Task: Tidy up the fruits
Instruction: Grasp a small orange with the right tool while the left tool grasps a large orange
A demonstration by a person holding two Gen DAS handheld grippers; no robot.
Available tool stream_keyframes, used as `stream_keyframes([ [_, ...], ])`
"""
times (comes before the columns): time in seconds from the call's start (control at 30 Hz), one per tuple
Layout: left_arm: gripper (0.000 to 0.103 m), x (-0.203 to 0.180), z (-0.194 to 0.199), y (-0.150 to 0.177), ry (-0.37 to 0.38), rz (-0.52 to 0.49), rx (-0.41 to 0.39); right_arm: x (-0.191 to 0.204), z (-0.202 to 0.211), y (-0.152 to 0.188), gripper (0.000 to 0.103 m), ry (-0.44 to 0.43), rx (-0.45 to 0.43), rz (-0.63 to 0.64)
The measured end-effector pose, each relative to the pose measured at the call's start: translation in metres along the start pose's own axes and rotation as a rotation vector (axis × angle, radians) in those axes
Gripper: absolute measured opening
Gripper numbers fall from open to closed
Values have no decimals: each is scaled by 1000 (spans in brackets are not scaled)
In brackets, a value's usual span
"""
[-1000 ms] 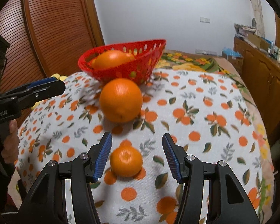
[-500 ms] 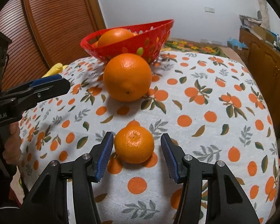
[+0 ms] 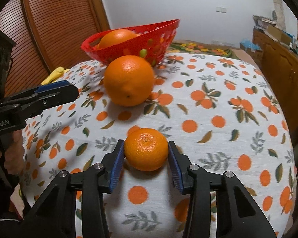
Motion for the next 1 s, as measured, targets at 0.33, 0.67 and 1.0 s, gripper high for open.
stream_keyframes([
  [0.33, 68, -14, -29, -22, 17, -25, 33, -11, 5, 1, 43, 4, -18, -34],
  [0.67, 68, -17, -52, -42, 4, -24, 60, -12, 4, 2, 43, 1, -15, -39],
  [1.0, 73, -11, -66, -44, 10, -8, 71, -11, 4, 3, 43, 2, -13, -35],
])
Point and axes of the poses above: each gripper's, at about its wrist camera, not at the fingertips, and z roughly against the way its jaws point, x to its left, y to its underside, the point moved 3 cm from there along -z, roughly the way its jaws point
